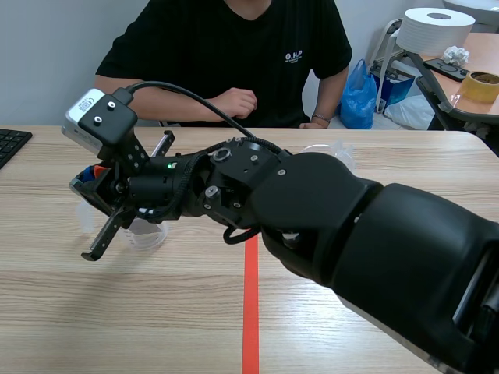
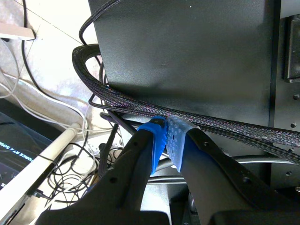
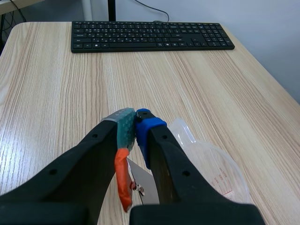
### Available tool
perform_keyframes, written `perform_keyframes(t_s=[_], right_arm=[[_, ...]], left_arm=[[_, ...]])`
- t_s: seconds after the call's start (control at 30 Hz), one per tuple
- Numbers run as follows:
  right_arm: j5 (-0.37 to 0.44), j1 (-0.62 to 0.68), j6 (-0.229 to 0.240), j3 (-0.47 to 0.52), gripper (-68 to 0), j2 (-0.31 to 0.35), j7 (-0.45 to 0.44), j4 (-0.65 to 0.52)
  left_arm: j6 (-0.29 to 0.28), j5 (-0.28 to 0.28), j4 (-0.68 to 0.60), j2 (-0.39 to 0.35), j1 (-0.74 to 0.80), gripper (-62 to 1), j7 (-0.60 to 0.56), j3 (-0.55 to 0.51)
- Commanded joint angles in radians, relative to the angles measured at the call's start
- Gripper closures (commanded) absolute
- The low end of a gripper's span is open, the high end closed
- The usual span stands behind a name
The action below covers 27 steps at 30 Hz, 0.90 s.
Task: Do the redox reaction experiment.
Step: 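Lift the metal plate out of the left beaker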
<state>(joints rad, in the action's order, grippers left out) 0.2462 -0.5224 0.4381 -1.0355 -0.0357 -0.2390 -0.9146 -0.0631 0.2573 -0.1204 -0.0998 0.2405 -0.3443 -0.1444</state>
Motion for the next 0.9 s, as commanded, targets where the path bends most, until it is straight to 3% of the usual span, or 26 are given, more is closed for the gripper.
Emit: perform_keyframes(t_s=[0.0, 0.6, 0.87], right_arm=[[0.011, -0.029, 0.000, 0.008, -0.4, -0.003, -0.021, -0.021], [0.084, -0.104, -0.002, 0.016, -0.4, 0.002, 0.070, -0.021], [0.174, -0.157, -0.003, 0.016, -0.4, 0.035, 0.069, -0.021]], left_arm=[[-0.002, -0.002, -0.011, 0.000, 0.006, -4.2, -0.006, -0.002], [-0.002, -0.002, -0.011, 0.000, 0.006, -4.2, -0.006, -0.002], [-0.002, -0.002, -0.011, -0.001, 0.006, -4.2, -0.006, -0.002]])
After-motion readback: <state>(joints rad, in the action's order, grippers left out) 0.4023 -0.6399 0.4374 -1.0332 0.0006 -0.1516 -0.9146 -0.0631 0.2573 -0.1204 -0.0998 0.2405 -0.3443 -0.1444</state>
